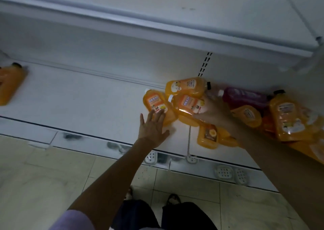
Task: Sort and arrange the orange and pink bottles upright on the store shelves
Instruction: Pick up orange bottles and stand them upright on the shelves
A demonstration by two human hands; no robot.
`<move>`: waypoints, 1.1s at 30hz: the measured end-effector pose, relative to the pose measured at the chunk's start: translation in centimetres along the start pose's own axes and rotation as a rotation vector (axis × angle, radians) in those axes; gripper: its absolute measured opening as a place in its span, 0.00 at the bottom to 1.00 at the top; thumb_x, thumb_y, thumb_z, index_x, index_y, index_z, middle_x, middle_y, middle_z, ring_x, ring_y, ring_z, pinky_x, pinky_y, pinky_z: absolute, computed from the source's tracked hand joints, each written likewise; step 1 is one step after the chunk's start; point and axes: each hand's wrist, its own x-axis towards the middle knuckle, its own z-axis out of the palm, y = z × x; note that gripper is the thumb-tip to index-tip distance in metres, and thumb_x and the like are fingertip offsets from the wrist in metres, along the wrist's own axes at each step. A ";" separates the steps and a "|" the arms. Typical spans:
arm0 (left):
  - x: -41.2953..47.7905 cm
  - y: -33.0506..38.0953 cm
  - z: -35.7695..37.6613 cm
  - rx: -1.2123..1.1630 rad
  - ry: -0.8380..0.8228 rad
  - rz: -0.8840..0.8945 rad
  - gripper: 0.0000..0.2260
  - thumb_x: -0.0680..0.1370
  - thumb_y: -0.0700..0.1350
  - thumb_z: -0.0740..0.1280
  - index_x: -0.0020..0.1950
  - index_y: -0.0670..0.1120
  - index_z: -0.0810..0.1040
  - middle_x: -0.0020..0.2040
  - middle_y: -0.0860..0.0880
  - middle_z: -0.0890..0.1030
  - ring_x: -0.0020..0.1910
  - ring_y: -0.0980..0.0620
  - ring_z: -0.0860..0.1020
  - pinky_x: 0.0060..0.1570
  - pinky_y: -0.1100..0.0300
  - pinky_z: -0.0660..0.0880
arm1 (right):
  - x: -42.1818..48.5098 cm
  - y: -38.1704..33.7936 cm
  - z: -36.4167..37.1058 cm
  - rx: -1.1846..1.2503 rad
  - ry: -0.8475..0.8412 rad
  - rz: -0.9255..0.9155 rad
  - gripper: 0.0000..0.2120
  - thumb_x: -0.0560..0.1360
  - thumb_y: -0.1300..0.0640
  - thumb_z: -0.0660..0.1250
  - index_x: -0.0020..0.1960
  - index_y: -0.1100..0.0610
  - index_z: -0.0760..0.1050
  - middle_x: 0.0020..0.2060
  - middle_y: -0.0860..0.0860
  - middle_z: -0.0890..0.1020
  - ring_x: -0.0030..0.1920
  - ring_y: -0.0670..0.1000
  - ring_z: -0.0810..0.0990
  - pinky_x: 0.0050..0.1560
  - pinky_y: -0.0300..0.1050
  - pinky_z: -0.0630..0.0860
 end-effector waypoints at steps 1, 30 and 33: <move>0.0 0.4 -0.4 -0.019 0.029 -0.030 0.31 0.78 0.61 0.54 0.76 0.48 0.51 0.77 0.50 0.54 0.76 0.46 0.50 0.72 0.38 0.45 | 0.1 -0.1 -0.1 -0.018 -0.023 0.020 0.42 0.63 0.35 0.72 0.71 0.49 0.60 0.66 0.54 0.70 0.66 0.59 0.70 0.63 0.60 0.69; -7.6 -5.4 -3.9 -0.953 -0.003 -0.662 0.34 0.66 0.50 0.77 0.66 0.41 0.66 0.57 0.46 0.75 0.55 0.46 0.76 0.48 0.57 0.73 | -4.5 -6.8 0.9 0.593 -0.040 0.204 0.49 0.56 0.41 0.79 0.70 0.52 0.61 0.62 0.50 0.74 0.62 0.54 0.74 0.59 0.51 0.73; -8.6 -5.1 -6.2 -1.010 0.017 -0.561 0.35 0.64 0.49 0.79 0.65 0.42 0.68 0.58 0.46 0.77 0.54 0.45 0.78 0.53 0.52 0.77 | -7.3 -7.1 -0.7 0.697 0.075 0.211 0.44 0.59 0.45 0.80 0.69 0.51 0.62 0.58 0.47 0.75 0.57 0.50 0.75 0.53 0.45 0.73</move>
